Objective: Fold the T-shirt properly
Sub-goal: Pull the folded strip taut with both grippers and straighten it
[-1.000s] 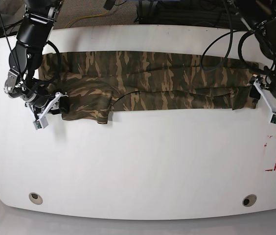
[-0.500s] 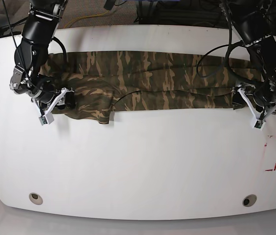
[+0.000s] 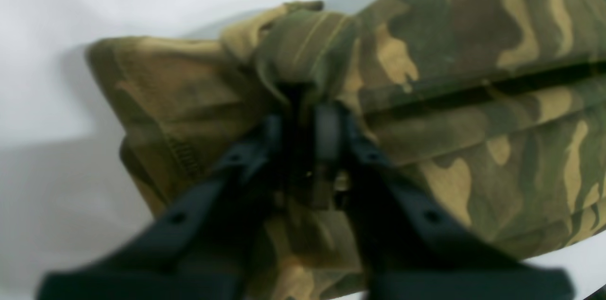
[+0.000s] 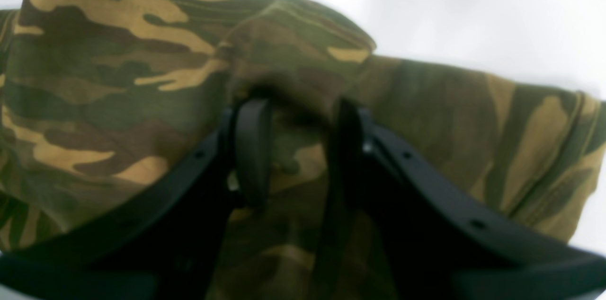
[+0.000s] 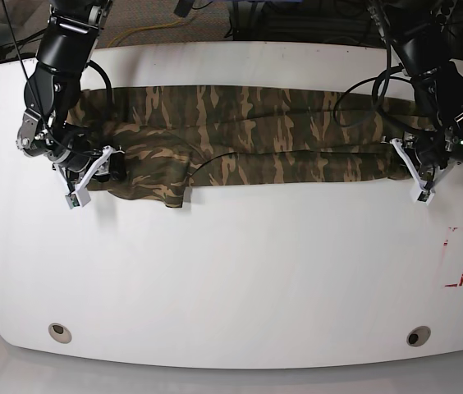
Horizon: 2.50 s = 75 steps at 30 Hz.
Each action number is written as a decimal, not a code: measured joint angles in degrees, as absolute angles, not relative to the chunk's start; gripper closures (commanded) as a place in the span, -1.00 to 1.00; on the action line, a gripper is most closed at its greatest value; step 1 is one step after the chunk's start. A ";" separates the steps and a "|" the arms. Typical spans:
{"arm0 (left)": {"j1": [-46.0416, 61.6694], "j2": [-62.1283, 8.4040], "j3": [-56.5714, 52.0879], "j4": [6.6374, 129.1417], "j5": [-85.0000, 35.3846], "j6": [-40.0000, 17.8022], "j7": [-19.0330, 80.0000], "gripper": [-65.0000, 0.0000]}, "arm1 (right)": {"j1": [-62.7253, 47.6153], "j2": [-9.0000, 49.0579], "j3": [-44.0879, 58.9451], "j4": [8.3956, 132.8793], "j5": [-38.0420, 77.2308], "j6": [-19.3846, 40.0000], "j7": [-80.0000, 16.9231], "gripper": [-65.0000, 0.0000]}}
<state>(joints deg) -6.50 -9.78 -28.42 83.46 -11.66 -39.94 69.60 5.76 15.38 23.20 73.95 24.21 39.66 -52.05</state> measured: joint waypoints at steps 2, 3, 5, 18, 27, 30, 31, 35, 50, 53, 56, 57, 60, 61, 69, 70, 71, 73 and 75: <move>-6.48 -9.85 -28.45 83.94 -11.64 -39.94 69.60 0.92 | 5.76 15.38 23.20 73.95 24.23 39.66 -52.05 0.31; -6.39 -9.85 -28.45 84.33 -11.64 -39.94 69.60 0.93 | 5.76 15.38 23.20 73.95 24.21 39.66 -52.05 0.31; -6.31 -9.87 -28.91 85.91 -11.64 -39.97 69.60 0.93 | 5.76 15.22 23.20 73.95 24.25 39.68 -52.03 0.31; -2.66 -13.28 -36.42 93.01 -11.64 -40.12 69.60 0.91 | 5.72 15.16 23.20 73.93 24.36 39.68 -51.62 0.31; -2.02 -17.39 -38.33 93.19 -11.62 -39.94 70.04 0.50 | 5.61 15.22 23.22 74.02 24.36 39.68 -51.64 0.27; -0.43 -17.23 -38.19 94.24 -11.66 -39.97 73.41 0.21 | 5.41 14.90 23.18 75.94 24.21 39.66 -53.17 0.07; 0.10 -16.80 -38.22 95.13 -11.14 -39.97 74.30 0.10 | 5.28 14.92 23.18 76.79 24.27 39.68 -53.71 -0.07; 1.89 -15.55 -37.82 99.74 -11.38 -39.94 73.69 -0.07 | 5.13 15.09 23.66 82.17 24.01 39.55 -57.74 -0.35; 4.45 -14.46 -45.52 94.21 -23.05 -39.94 74.02 -0.48 | -3.25 12.71 25.12 97.27 35.75 39.83 -67.79 -0.35; 2.68 -14.57 -46.00 89.36 -23.55 -39.94 74.17 -0.48 | -3.29 11.70 24.69 93.36 36.27 39.92 -66.57 -0.35; 0.10 -15.38 -45.67 85.30 -25.80 -39.94 73.58 -0.49 | -3.75 11.92 24.75 88.84 36.12 39.88 -63.07 -0.35; -0.51 -15.57 -45.65 84.58 -25.43 -39.94 73.63 -0.49 | -3.84 12.10 24.77 87.92 35.88 39.70 -62.98 -0.35; -1.50 -15.75 -45.71 82.81 -25.17 -39.94 73.73 -0.49 | -3.84 12.58 24.71 86.54 36.10 39.66 -62.54 -0.35; -1.67 -15.73 -45.69 81.97 -25.08 -39.94 73.76 -0.49 | -3.77 12.64 24.71 86.54 36.05 39.66 -62.57 -0.35; -5.32 -15.00 -45.43 74.61 -25.96 -39.97 72.55 -0.49 | -4.38 12.67 24.69 86.67 36.29 39.66 -62.02 -0.35; -5.58 -15.11 -45.19 74.11 -26.28 -39.94 72.42 -0.48 | -4.69 12.67 24.71 86.91 36.29 39.68 -61.91 -0.35; -5.56 -15.31 -44.36 73.97 -26.35 -39.94 72.40 -0.47 | -4.91 12.69 24.71 87.05 36.29 39.68 -61.93 -0.35; -5.32 -15.79 -41.74 73.97 -27.57 -39.92 72.40 -0.46 | -4.97 12.69 24.71 87.05 36.29 39.68 -61.91 -0.35; -4.60 -16.10 -38.41 73.97 -30.89 -39.92 72.47 -0.29 | -4.95 12.64 24.71 87.09 36.32 39.68 -61.91 -0.35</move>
<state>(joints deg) -4.60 -16.10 -38.41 73.97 -30.89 -39.92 72.47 -4.95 12.64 24.71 87.09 36.32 39.68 -61.91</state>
